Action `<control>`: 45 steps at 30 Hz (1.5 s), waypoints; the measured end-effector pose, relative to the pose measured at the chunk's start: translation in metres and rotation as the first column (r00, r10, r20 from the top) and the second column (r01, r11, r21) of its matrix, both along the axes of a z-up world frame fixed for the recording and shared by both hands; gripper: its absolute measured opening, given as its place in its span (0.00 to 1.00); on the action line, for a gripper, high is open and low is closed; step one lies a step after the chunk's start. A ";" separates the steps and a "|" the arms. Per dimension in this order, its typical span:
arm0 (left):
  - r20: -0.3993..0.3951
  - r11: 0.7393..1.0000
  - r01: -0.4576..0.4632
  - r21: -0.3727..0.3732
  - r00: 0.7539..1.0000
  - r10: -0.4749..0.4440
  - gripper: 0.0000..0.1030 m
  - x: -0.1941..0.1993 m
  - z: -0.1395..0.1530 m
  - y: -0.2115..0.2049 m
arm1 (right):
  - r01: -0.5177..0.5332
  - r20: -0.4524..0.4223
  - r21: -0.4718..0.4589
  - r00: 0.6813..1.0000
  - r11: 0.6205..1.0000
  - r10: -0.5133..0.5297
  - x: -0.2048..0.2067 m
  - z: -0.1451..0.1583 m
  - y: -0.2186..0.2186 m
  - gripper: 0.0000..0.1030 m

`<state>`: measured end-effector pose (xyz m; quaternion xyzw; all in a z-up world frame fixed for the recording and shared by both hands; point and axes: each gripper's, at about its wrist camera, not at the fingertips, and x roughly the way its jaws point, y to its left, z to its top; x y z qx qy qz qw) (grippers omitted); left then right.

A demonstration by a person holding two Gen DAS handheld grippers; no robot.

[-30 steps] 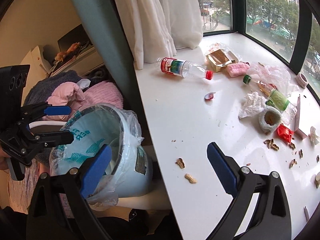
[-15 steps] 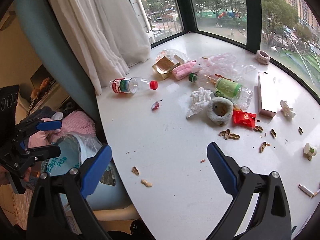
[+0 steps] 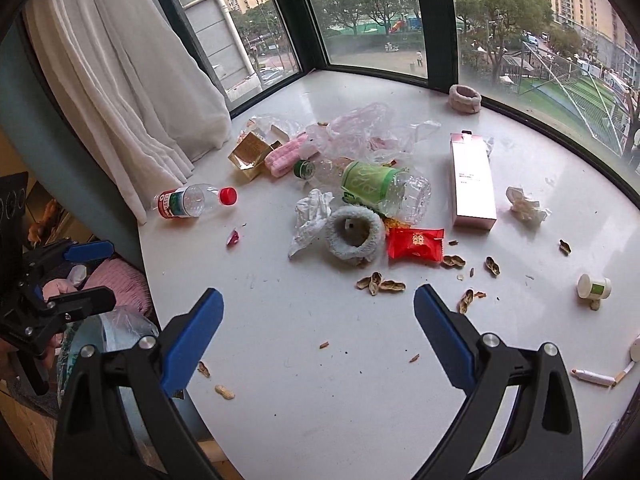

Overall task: Collect trash
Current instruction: 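Move both tools back over the window sill, then reach the left tool to the crumpled white tissue while the right tool reaches the fuzzy ring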

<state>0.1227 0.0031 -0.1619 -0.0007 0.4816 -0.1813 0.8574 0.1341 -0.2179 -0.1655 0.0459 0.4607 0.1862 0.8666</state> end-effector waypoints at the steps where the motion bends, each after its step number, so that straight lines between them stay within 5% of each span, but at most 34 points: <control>1: -0.002 1.000 -0.001 0.003 1.000 0.001 0.94 0.005 -0.002 -0.002 | 0.001 -0.004 -0.005 1.000 1.000 -0.001 0.003 -0.002 -0.001 0.90; 12: -0.031 1.000 -0.002 0.005 1.000 0.002 0.94 0.058 -0.022 -0.011 | 0.000 -0.024 -0.052 1.000 0.999 -0.002 0.034 -0.018 -0.003 0.90; 20: -0.022 1.000 0.002 0.031 1.000 -0.002 0.94 0.081 -0.035 -0.012 | 0.102 0.010 -0.153 0.995 0.983 -0.101 0.049 -0.021 -0.010 0.91; 28: -0.020 0.998 0.043 0.042 0.999 -0.042 0.94 0.104 -0.050 -0.018 | 0.107 0.000 -0.035 0.994 0.994 -0.107 0.062 -0.031 -0.021 0.90; 45: -0.081 0.985 0.161 0.065 0.985 -0.155 0.94 0.152 -0.107 -0.031 | 0.001 -0.063 -0.069 0.998 0.998 -0.005 0.097 -0.076 -0.005 0.93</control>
